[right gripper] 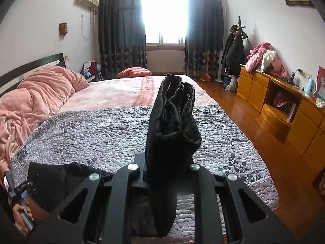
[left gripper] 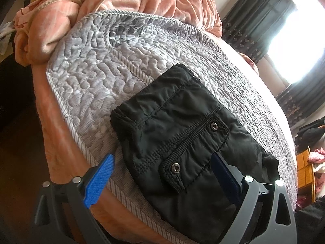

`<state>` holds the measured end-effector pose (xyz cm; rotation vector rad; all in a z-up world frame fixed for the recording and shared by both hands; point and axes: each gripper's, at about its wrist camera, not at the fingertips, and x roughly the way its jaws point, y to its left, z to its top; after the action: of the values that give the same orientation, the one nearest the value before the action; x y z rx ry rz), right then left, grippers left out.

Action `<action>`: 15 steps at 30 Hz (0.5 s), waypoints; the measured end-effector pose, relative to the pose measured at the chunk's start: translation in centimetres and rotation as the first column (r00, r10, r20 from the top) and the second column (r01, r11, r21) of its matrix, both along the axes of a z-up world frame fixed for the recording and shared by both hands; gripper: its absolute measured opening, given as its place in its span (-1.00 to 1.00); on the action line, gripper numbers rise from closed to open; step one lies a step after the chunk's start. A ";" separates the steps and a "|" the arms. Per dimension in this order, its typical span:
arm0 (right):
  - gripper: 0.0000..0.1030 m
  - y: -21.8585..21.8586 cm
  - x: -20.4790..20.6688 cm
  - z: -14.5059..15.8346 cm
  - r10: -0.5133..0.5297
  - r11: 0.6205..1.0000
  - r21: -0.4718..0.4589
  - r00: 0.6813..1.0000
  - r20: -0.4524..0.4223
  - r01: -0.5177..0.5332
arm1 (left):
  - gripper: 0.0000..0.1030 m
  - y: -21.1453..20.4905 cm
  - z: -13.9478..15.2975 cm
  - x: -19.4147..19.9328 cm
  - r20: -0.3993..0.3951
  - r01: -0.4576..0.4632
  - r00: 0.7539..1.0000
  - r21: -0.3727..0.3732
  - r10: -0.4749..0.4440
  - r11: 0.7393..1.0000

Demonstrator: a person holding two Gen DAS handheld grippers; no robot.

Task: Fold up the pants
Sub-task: 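Hold the black fabric raised in the right tool above the bed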

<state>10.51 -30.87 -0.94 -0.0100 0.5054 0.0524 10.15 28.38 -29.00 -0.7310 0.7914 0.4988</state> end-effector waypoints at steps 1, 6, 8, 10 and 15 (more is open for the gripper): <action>-0.70 0.3 0.1 0.0 0.003 1.000 -0.009 1.000 -0.001 -0.003 | 0.86 0.0 0.0 0.0 0.002 0.000 1.000 -0.001 0.000 1.000; -0.70 2.3 0.3 -0.2 0.018 0.998 -0.059 1.000 -0.006 -0.019 | 0.86 0.1 0.0 -0.2 0.008 -0.004 1.000 -0.009 0.004 1.000; -0.70 2.8 0.4 -0.4 0.022 0.996 -0.081 1.000 -0.009 -0.022 | 0.86 0.2 -0.1 -0.3 0.012 -0.005 1.000 -0.014 0.005 1.000; -0.70 3.8 0.5 -0.7 0.027 0.994 -0.107 1.000 -0.013 -0.028 | 0.86 0.2 -0.1 -0.3 0.012 -0.004 1.000 -0.017 0.004 1.000; -0.70 5.9 0.5 -1.5 0.041 0.985 -0.166 0.999 -0.024 -0.045 | 0.86 0.4 -0.3 -0.4 0.017 0.000 1.000 -0.026 0.001 1.000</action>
<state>10.99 -24.93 -2.46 -0.1838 0.5285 0.0524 9.79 28.79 -29.26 -0.7585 0.7834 0.4829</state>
